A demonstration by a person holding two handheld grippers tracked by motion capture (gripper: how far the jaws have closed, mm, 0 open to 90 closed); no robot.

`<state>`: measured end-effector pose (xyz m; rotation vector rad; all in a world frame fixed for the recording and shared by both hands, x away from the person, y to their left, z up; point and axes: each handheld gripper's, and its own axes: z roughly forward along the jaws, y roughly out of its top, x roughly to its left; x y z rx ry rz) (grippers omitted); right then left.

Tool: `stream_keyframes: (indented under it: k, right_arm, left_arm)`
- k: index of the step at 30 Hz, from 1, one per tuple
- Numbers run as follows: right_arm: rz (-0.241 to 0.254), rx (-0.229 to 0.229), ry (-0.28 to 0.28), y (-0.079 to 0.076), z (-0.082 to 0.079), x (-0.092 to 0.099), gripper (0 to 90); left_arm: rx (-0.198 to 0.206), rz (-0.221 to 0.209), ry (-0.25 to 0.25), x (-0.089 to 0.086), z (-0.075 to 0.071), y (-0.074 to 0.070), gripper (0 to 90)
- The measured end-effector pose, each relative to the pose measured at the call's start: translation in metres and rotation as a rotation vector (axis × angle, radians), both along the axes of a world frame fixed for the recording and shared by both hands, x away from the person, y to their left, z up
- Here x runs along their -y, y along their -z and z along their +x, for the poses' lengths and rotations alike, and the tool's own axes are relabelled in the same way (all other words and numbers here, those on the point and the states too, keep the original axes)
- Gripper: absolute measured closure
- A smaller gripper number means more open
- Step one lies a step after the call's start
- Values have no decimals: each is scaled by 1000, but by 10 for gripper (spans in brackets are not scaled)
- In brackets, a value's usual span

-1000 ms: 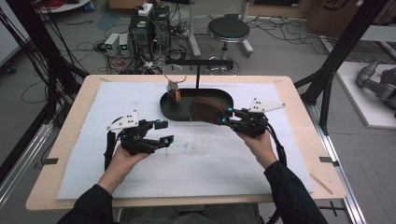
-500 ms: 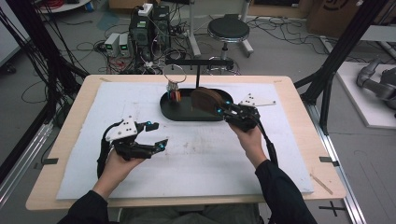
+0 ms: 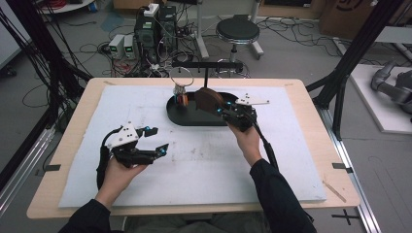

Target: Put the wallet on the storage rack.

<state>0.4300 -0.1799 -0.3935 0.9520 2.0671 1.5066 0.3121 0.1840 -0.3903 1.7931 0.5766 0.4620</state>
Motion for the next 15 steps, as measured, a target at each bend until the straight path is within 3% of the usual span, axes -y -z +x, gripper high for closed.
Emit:
stream_keyframes:
  k: [3,7,15]
  right_arm:
    - [17,-24,7,6,7,-4,697]
    - [75,-50,-12,17,17,-7,699]
    - [25,-72,31,32,28,-7,703]
  left_arm:
    - [8,-6,-5,-1,0,-1,293]
    - [18,-8,-5,-2,-2,0,293]
    - [16,-10,1,-1,-1,0,293]
